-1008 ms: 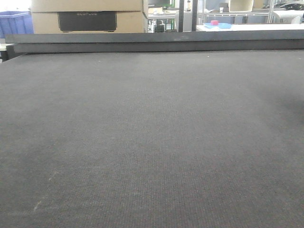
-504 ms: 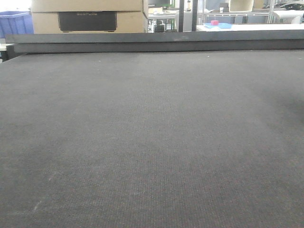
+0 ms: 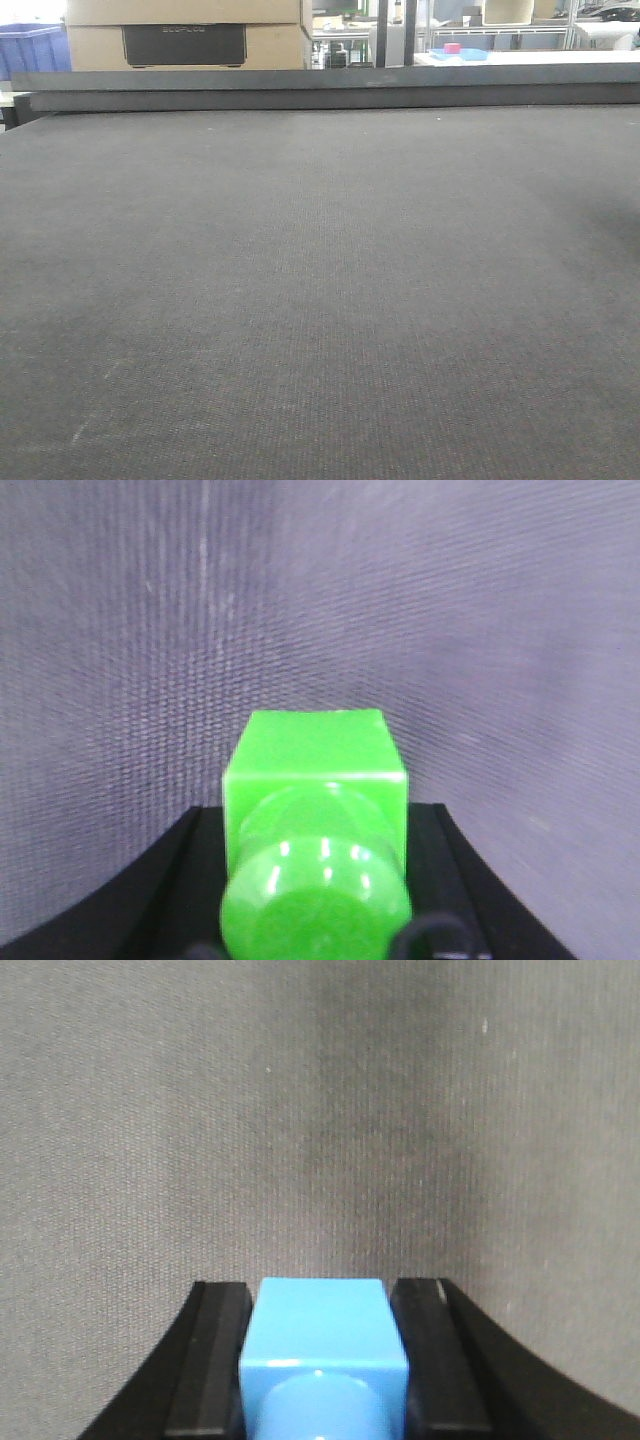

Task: Grab block from conveyor and place in blue bin
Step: 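Lift both held bricks up off the conveyor belt, then drive the base away from the conveyor holding both bricks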

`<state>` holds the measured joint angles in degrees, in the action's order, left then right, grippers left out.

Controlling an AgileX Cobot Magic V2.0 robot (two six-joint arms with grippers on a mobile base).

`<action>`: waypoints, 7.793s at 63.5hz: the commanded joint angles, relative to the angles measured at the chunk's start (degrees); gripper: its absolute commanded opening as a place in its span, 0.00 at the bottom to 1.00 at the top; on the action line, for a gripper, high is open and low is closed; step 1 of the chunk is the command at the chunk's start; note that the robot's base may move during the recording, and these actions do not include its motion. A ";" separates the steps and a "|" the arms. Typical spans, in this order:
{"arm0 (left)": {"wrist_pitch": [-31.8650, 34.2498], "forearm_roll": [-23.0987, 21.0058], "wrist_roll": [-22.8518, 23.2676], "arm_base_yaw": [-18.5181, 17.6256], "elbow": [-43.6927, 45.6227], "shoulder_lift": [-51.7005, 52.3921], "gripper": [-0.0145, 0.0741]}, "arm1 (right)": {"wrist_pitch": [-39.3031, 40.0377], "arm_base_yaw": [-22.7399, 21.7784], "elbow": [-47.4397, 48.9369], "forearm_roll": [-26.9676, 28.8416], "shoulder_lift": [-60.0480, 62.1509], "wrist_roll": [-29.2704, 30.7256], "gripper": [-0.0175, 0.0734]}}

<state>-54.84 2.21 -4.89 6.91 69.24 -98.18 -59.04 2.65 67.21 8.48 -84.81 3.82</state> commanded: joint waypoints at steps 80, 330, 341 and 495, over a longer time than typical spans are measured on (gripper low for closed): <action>31.40 -22.24 -17.34 -3.67 -20.85 50.63 0.04 | 41.64 1.91 -19.23 0.87 33.13 -0.68 0.01; 36.28 -19.75 -17.34 -14.51 -34.39 85.56 0.04 | 43.03 9.32 -30.62 -2.69 61.44 -0.68 0.01; 36.27 -19.75 -17.34 -14.51 -34.39 85.69 0.04 | 43.03 9.32 -30.62 -2.69 61.44 -0.68 0.01; 36.72 -19.75 -17.34 -14.51 -34.39 85.80 0.04 | 43.03 9.32 -30.62 -2.69 61.44 -0.68 0.01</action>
<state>-19.35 -16.91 -22.12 -7.72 34.80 -12.68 -17.23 11.74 36.68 6.10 -23.66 3.09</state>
